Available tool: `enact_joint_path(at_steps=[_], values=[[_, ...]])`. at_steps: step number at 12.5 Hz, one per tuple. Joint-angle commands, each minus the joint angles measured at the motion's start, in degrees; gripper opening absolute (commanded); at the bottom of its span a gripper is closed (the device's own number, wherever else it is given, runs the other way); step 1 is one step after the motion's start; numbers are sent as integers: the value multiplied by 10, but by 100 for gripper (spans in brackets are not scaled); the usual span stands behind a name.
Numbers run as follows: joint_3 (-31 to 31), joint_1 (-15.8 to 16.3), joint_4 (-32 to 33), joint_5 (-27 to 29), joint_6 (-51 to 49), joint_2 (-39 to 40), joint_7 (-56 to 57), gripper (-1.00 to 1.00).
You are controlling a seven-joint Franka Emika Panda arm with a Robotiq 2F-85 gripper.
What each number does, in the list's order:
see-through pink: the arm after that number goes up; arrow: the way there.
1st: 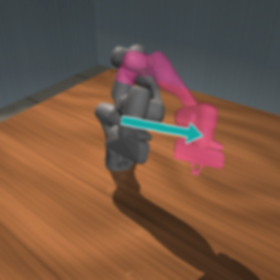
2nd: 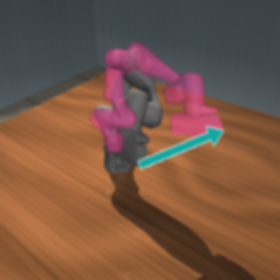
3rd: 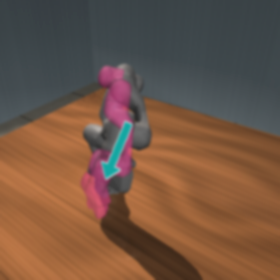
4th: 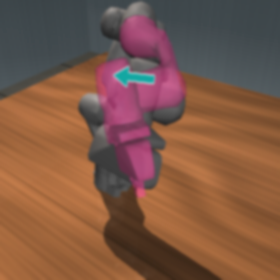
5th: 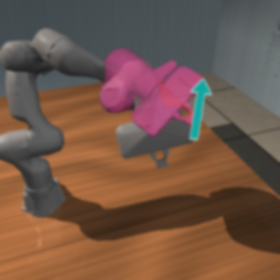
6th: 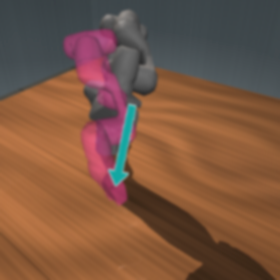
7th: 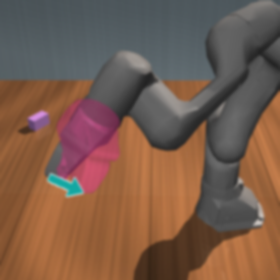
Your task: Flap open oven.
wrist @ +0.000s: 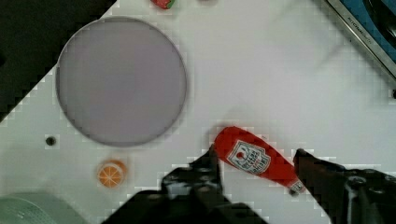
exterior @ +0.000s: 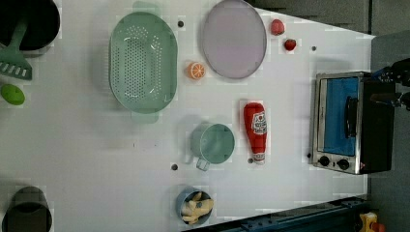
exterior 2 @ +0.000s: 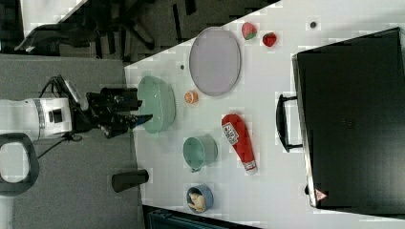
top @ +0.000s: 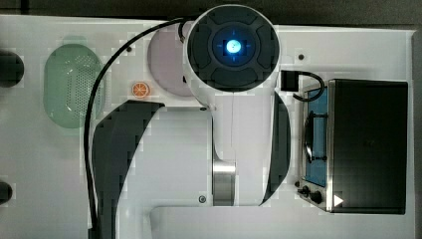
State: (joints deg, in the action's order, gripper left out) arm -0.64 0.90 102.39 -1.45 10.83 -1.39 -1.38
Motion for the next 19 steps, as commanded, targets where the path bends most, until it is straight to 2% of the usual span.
enact_joint_path(at_steps=[1, 3, 5, 6, 12, 13, 15, 19], values=[[-36, -16, 61, 14, -90, -135, -48, 58], [-36, -16, 61, 14, -90, -135, -48, 100], [-36, -15, 61, 14, -90, -135, -48, 100], [-35, -15, 61, 14, -90, -135, -48, 90], [-50, -17, 79, 11, -89, -132, -45, -55], [-59, -18, 89, 10, -88, -129, -43, -65], [-79, -19, 111, 8, -85, -124, -22, -65], [-124, -23, 158, -15, -37, -110, 118, -65]])
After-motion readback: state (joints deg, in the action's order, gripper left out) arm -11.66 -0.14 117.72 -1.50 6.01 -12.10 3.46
